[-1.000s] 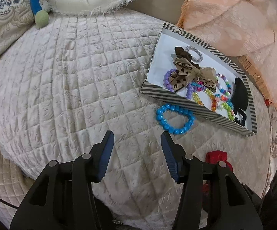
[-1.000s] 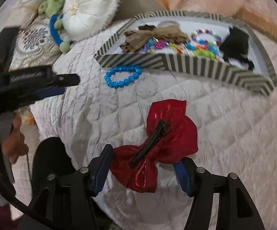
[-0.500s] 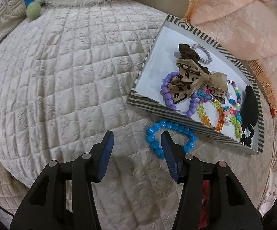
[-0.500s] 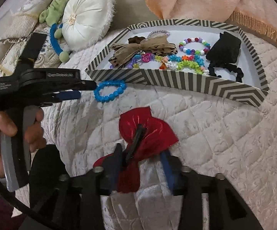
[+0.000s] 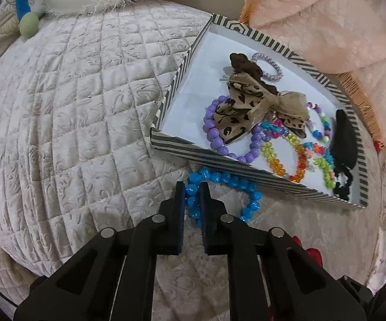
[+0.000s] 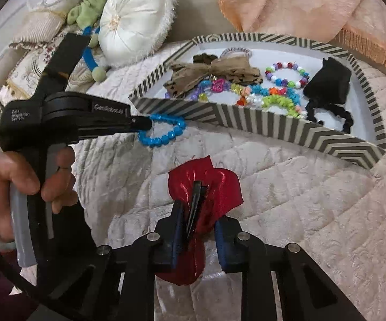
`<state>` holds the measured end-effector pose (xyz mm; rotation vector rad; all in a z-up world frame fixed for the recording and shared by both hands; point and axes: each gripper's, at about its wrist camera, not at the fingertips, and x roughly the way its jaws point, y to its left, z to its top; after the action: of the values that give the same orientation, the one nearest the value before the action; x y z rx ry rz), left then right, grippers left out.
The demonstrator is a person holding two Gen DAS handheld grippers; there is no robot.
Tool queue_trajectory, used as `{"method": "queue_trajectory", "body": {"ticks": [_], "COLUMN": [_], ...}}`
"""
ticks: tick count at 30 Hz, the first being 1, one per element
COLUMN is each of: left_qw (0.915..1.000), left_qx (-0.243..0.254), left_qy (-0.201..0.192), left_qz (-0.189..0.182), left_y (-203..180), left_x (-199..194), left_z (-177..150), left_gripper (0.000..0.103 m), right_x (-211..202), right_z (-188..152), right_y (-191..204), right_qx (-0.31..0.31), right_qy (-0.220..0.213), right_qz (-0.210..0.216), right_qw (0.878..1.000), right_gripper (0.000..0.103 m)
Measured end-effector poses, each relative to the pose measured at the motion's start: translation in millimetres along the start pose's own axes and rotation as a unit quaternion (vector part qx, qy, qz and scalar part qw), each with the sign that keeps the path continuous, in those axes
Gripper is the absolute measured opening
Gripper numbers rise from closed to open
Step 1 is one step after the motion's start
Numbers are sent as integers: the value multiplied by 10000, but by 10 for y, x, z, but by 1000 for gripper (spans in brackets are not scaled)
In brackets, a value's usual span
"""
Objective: Organize jewelry
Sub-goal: 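Grasp the blue bead bracelet with the left tool while the right tool grasps the red bow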
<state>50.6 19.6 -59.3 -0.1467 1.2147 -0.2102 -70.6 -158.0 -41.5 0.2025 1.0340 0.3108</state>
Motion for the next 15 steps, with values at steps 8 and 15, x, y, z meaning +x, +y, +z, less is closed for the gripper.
{"method": "queue_trajectory", "body": {"ticks": [8,15], "left_qw": [9991,9968], "left_qx": [159,364], "left_qy": [-272,-608], "left_qz": [-276,-372], "left_y": [-1,-112], "left_x": [-438,-885], "left_z": [-50,22], "left_gripper": [9,9], "right_x": [-325,-589], "right_z": [18,116], "right_y": [-130,-216], "right_qx": [248,311], "right_qy": [-296,-558], "right_qz": [175,140], "right_qw": [9991,9979], "right_gripper": [20,20]}}
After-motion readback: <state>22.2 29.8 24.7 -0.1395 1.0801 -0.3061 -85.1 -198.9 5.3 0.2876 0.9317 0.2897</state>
